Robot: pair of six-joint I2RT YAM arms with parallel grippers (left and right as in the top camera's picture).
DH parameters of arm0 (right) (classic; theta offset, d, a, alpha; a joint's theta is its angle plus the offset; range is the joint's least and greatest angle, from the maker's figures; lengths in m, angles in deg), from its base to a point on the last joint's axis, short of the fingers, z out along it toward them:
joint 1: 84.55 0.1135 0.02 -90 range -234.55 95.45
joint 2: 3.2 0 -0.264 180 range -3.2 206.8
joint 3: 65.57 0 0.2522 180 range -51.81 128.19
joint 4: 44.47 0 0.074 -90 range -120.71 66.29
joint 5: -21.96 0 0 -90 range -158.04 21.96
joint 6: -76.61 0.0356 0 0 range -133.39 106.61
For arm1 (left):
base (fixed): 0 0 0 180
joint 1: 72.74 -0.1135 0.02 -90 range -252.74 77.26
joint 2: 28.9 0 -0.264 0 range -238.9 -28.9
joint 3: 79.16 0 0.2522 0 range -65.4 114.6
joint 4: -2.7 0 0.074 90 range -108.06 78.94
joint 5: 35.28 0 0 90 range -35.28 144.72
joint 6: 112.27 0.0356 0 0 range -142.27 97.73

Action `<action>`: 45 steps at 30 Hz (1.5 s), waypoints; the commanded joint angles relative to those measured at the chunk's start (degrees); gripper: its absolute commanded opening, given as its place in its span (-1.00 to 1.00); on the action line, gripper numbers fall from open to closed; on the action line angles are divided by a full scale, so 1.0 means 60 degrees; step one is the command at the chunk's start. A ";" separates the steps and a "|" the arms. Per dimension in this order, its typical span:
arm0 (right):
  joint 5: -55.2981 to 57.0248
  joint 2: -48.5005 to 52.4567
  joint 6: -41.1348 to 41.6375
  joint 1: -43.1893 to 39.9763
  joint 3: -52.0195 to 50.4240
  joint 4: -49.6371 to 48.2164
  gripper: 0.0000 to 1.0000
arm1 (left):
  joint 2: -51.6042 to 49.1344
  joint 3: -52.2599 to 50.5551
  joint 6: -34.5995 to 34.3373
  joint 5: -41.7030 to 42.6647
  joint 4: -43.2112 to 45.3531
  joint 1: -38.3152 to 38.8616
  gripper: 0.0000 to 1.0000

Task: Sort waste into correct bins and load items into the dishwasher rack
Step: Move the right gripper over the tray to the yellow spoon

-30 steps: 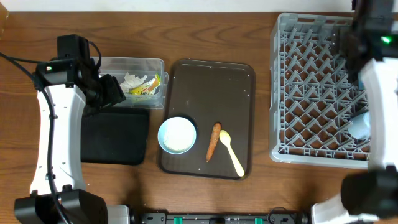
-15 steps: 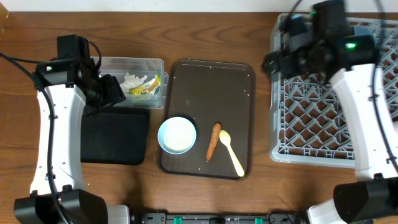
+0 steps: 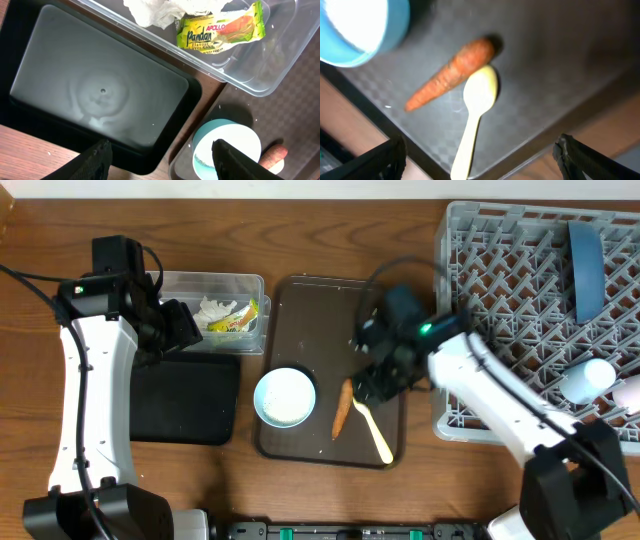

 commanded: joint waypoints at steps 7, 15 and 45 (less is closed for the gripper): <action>0.1869 0.0087 0.1191 0.1173 -0.1355 -0.1818 0.80 | 0.0033 0.0033 -0.0055 -0.0047 -0.0036 -0.0018 0.33; 0.1927 0.0091 0.1195 0.1264 -0.2025 -0.2331 0.63 | 0.0033 0.0033 -0.0051 -0.0047 -0.0033 -0.0018 0.33; 0.2164 0.1169 0.1851 0.1264 -0.2790 -0.4065 -0.10 | 0.0033 0.0033 -0.0055 -0.0047 -0.0033 -0.0018 0.33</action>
